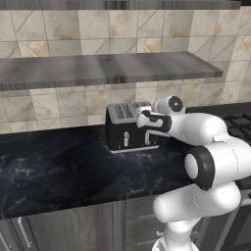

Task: Start the toaster. Once the lever pops up, take the bread to the plate on the dining counter.

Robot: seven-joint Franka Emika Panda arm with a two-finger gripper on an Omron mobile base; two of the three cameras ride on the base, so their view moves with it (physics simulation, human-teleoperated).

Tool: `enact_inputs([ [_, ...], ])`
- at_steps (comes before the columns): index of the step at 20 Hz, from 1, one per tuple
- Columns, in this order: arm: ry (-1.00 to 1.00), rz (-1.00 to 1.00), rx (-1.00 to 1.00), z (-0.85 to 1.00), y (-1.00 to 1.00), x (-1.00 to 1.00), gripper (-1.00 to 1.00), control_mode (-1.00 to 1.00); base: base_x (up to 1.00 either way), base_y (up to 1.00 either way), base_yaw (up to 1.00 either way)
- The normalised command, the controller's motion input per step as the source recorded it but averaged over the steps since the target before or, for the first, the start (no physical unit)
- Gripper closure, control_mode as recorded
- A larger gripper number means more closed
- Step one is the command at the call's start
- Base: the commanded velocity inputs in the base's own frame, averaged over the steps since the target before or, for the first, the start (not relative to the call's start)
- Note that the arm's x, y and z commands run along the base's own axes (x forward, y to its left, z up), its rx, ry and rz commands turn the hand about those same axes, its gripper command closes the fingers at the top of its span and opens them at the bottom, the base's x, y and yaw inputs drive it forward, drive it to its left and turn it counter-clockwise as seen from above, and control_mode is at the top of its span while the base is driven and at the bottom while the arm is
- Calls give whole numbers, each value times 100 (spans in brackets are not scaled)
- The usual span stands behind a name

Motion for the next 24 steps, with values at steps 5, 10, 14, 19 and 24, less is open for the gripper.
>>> enact_inputs([
  [5, 0, 0, 0, 0, 0, 0, -100, -100, 0, 0, 0],
  [10, 0, 0, 0, 0, 0, 0, -100, -100, 0, 0, 0],
  [14, 0, 0, 0, 0, 0, 0, -100, -100, 0, 0, 0],
  [19, 0, 0, 0, 0, 0, 0, -100, -100, 0, 0, 0],
  [24, 0, 0, 0, 0, 0, 0, -100, -100, 0, 0, 0],
])
